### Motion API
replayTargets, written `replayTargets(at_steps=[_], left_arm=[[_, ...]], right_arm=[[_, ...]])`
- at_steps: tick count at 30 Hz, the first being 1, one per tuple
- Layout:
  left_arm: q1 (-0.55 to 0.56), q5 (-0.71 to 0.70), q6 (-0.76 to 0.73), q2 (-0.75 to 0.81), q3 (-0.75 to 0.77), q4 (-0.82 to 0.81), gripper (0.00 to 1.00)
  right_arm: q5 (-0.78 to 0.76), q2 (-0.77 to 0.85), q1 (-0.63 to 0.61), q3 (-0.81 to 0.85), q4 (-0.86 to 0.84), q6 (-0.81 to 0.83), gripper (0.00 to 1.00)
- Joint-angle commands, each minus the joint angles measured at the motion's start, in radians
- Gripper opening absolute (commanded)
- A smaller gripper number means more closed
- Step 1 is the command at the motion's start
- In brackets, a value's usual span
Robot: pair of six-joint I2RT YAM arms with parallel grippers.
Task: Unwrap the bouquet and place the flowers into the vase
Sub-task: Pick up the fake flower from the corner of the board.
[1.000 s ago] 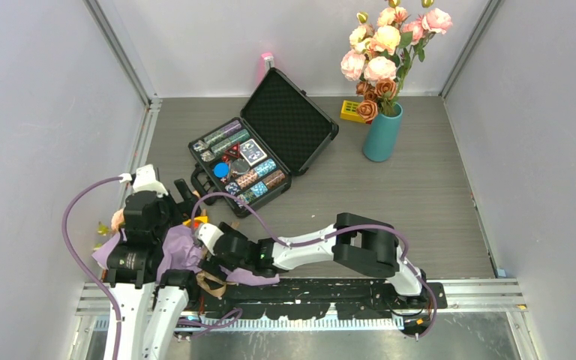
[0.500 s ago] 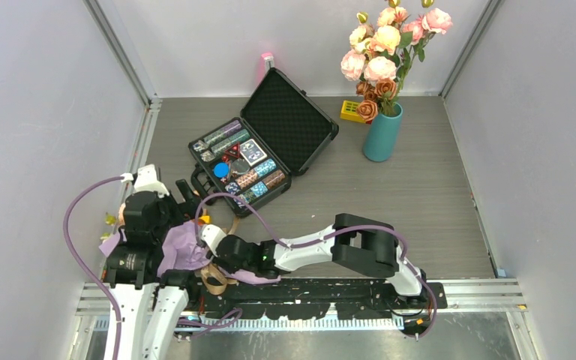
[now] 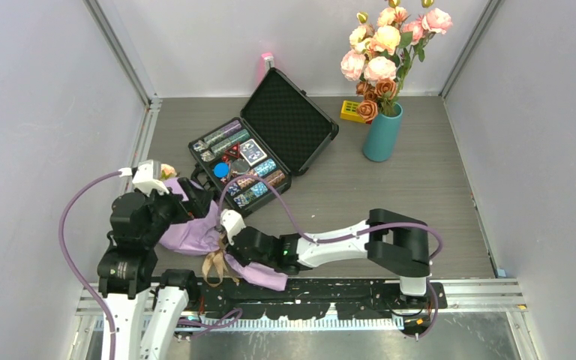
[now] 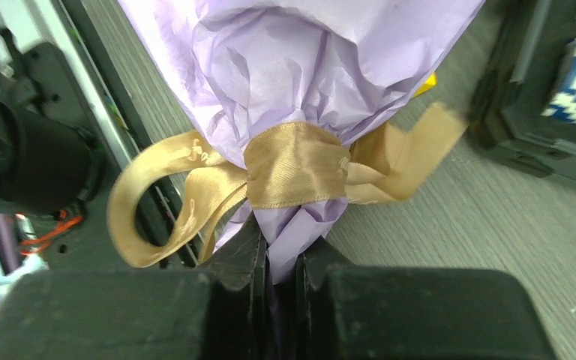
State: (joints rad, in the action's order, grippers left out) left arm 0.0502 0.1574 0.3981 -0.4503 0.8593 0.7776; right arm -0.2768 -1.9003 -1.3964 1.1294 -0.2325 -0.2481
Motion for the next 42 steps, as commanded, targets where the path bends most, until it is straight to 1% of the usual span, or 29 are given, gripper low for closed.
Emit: replayTargets(at_steps=[1, 6, 8, 12, 14, 18, 22, 29, 33, 36, 39, 42], left_arm=[[-0.004, 0.223, 0.08, -0.016, 0.099, -0.043, 1.0], [-0.004, 0.402, 0.13, 0.003, 0.104, -0.094, 1.0], [-0.004, 0.506, 0.14, 0.007, 0.113, -0.132, 1.0], [-0.006, 0.702, 0.219, 0.003, 0.112, -0.235, 1.0], [-0.005, 0.742, 0.252, 0.013, 0.098, -0.274, 1.0], [-0.005, 0.778, 0.305, 0.036, 0.065, -0.333, 1.0], [-0.004, 0.809, 0.351, 0.045, 0.042, -0.379, 1.0], [-0.006, 0.836, 0.355, 0.049, 0.025, -0.39, 1.0], [-0.005, 0.806, 0.308, 0.047, 0.057, -0.345, 1.0], [-0.005, 0.779, 0.312, 0.04, 0.065, -0.341, 1.0], [-0.004, 0.739, 0.323, 0.03, 0.038, -0.328, 1.0], [-0.004, 0.7, 0.329, 0.017, -0.004, -0.302, 1.0]], right_arm=[[-0.07, 0.163, 0.007, -0.028, -0.201, -0.046, 0.0], [-0.102, 0.281, 0.011, -0.079, -0.257, -0.051, 0.0], [-0.126, 0.328, 0.012, -0.099, -0.264, -0.06, 0.0], [-0.189, 0.414, 0.011, -0.154, -0.357, -0.063, 0.0], [-0.223, 0.444, 0.011, -0.165, -0.385, -0.051, 0.0], [-0.273, 0.475, 0.011, -0.159, -0.413, -0.026, 0.0], [-0.311, 0.474, 0.011, -0.144, -0.429, -0.015, 0.0], [-0.395, 0.484, 0.011, -0.134, -0.455, -0.01, 0.0], [-0.418, 0.519, 0.011, -0.138, -0.455, 0.014, 0.0], [-0.443, 0.556, 0.013, -0.151, -0.445, 0.027, 0.0], [-0.452, 0.586, 0.011, -0.173, -0.463, 0.033, 0.0], [-0.427, 0.608, 0.011, -0.194, -0.481, 0.025, 0.0]])
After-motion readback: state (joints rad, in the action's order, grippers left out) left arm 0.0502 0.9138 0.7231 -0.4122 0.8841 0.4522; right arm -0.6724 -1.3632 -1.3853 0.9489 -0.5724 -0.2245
